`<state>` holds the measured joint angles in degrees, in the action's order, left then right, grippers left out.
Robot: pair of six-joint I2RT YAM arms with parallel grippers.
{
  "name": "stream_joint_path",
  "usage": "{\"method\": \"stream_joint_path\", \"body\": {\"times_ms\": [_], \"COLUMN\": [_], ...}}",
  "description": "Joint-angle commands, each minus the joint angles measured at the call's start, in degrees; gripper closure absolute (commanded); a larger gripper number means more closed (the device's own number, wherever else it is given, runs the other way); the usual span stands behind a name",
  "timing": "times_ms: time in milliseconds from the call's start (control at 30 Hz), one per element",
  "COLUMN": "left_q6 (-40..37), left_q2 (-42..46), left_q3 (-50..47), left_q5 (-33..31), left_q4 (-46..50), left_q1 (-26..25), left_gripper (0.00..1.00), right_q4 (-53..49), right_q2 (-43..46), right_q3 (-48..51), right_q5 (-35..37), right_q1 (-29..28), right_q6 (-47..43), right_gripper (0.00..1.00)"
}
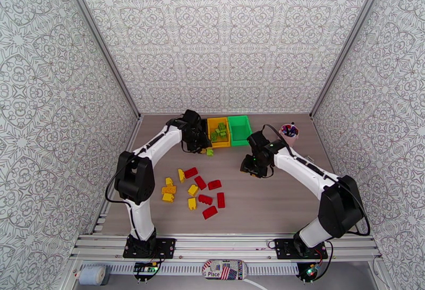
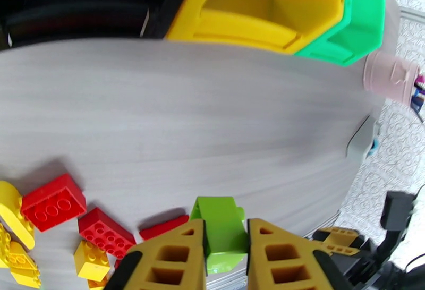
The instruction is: Sort the legos into containers by color
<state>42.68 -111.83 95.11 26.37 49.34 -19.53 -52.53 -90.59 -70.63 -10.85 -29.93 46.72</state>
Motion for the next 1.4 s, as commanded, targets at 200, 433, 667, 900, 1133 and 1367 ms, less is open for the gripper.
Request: {"method": "stream_joint_path", "body": {"times_ms": [200,433,667,900,1133,1367], "left_q6": [8.8,9.5,8.6,5.1,-0.5,-6.5], "left_q2": [-8.2,-21.9,-21.2,-13.1,-5.1,3.3], "left_q3": [9.9,30.5,32.3,23.2,16.0,9.0], "left_q5": [5.2,7.7,6.7,3.5,-2.4,-8.3], "left_q4": [-9.7,-5.3,-4.4,-4.6,-1.5,1.2], "left_q1": [4.1,4.1,4.5,4.5,4.6,4.8], "left_gripper": [0.76,0.61,0.33,0.29,0.23,0.17], "right_q4": [-1.7,-1.9,-2.0,-0.7,0.4,1.1], "right_q2": [-0.9,-1.3,0.1,0.2,-1.4,-4.8], "right_q3": [-3.0,-4.3,-2.9,-0.9,-0.3,-2.1], "right_q5": [0.7,1.0,1.6,0.3,-0.9,-1.6], "right_q1": [0.4,0.5,0.5,0.4,-0.9,-4.8], "right_q6": [0.2,0.5,0.9,0.9,0.5,1.0], "right_gripper": [0.58,0.58,0.57,0.51,0.48,0.38]}}
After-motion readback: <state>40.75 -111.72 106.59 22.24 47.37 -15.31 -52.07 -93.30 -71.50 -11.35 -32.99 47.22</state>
